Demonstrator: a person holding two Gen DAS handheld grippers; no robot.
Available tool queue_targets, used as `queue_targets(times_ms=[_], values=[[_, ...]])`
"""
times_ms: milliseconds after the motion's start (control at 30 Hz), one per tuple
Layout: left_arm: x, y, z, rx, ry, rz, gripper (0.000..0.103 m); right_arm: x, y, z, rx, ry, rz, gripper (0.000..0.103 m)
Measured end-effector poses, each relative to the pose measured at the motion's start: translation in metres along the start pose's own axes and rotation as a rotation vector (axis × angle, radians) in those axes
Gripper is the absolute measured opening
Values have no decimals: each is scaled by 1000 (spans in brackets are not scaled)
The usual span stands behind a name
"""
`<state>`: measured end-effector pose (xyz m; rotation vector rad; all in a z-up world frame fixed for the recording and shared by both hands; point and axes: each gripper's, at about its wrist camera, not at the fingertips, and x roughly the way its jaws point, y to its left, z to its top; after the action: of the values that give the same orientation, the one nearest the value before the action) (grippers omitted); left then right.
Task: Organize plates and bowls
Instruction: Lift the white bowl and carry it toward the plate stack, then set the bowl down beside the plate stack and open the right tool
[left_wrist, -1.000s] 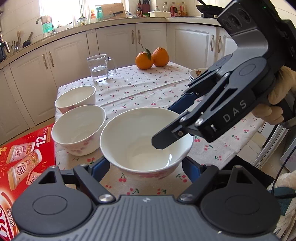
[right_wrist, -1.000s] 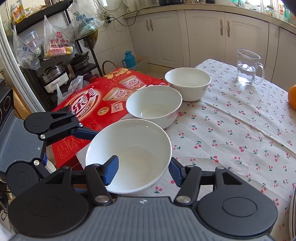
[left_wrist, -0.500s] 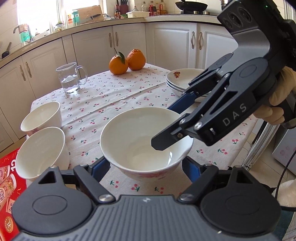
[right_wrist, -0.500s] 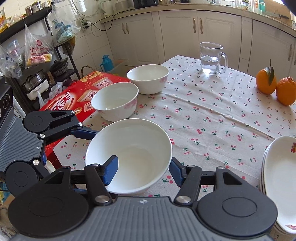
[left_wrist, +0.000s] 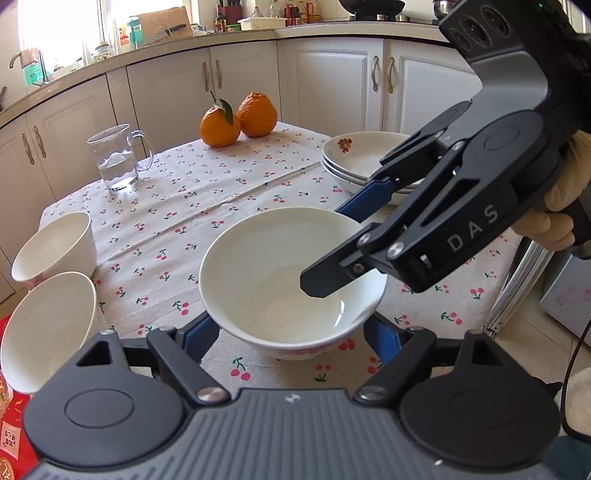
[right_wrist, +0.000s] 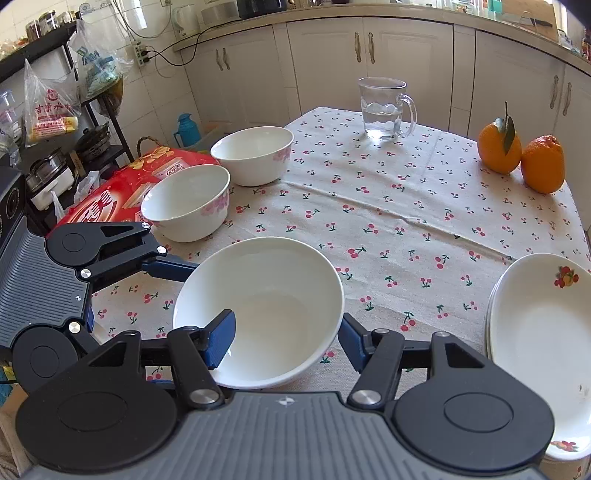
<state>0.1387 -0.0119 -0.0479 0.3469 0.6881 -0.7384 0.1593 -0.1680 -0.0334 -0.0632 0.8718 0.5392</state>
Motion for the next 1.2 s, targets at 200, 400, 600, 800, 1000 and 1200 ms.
queue_targets(times_ms=[200, 400, 600, 800, 1000, 1200], values=[[2, 1, -1, -6, 3, -9, 85, 3, -3, -1, 6, 8, 1, 67], [2, 0, -1, 0, -1, -4, 85, 5, -3, -2, 8, 7, -2, 68], [0, 0, -2, 0, -6, -4, 88, 5, -4, -2, 13, 0, 12, 72], [-10, 0, -10, -4, -13, 2, 94, -2, 1, -2, 12, -47, 24, 97], [-34, 6, -23, -51, -14, 19, 94, -12, 14, 3, -23, -85, -17, 103], [-66, 28, -34, -87, -10, 121, 94, -13, 38, 8, -126, -90, -84, 103]])
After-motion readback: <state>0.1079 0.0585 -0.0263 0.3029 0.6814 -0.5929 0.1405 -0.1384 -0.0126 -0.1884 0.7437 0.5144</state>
